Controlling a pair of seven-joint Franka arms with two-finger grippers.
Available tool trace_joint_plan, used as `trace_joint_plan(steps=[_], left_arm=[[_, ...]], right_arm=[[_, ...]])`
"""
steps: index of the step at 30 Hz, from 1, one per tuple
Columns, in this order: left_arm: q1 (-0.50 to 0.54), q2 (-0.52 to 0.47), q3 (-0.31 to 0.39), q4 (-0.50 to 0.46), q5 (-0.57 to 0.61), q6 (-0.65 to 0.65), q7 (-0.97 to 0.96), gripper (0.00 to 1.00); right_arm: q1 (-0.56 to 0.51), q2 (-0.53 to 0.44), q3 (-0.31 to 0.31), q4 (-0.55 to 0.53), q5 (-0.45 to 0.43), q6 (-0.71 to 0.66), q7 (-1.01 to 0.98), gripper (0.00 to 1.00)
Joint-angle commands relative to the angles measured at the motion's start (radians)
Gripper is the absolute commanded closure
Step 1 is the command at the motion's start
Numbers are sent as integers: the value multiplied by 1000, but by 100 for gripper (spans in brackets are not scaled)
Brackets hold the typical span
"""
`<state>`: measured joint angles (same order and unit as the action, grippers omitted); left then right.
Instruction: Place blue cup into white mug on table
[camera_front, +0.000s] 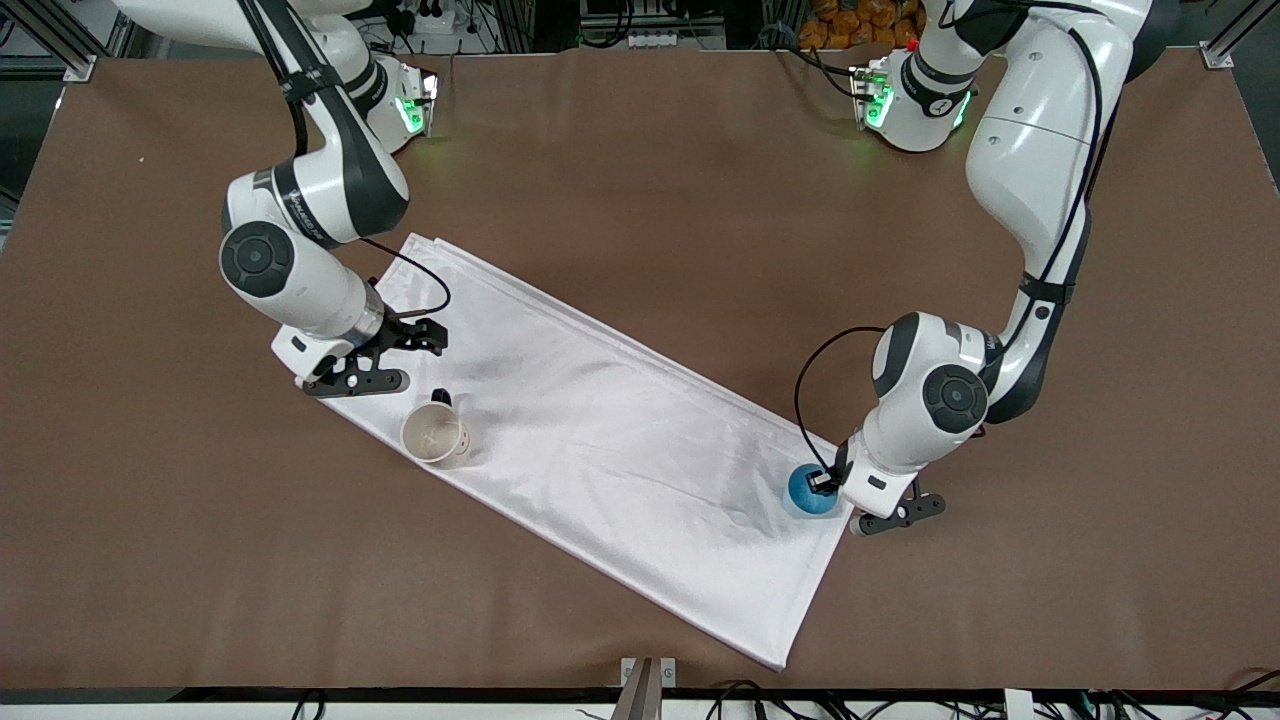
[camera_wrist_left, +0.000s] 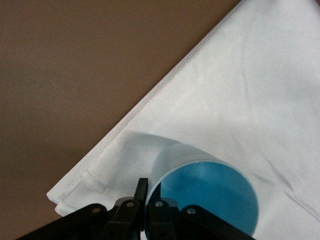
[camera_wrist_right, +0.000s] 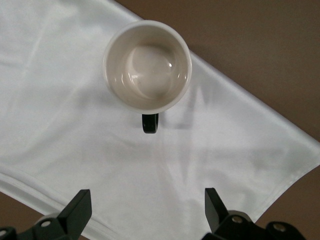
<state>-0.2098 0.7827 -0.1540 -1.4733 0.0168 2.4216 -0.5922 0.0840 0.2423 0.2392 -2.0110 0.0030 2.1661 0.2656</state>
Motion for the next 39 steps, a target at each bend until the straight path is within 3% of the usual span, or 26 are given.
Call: trace_joint_plan(steps=[1,10,20,22,26,30,39], left_arm=[[9,-26,5,-2,31,-10,-32,100],[12,-65,11,-4,35,-82,-29,100],[38,-111,11,-13,51,-145,3,100],[49,-123,10,-19,51,-154,29,100],[56,-149,10,-53,51,-174,87,100],[63,-168,11,-84,51,-174,121,100],[63,-168,10,-85,65,-174,126,100]], right_arm=[[25,37,6,-11,-8,63,32,0],[53,110,6,-18,-87,143,135,0],[45,159,3,-14,-92,193,170,0],[40,173,2,-12,-92,215,170,9],[31,198,-1,15,-93,219,170,13],[26,216,-5,35,-97,219,168,25],[25,222,-11,48,-129,219,168,82]])
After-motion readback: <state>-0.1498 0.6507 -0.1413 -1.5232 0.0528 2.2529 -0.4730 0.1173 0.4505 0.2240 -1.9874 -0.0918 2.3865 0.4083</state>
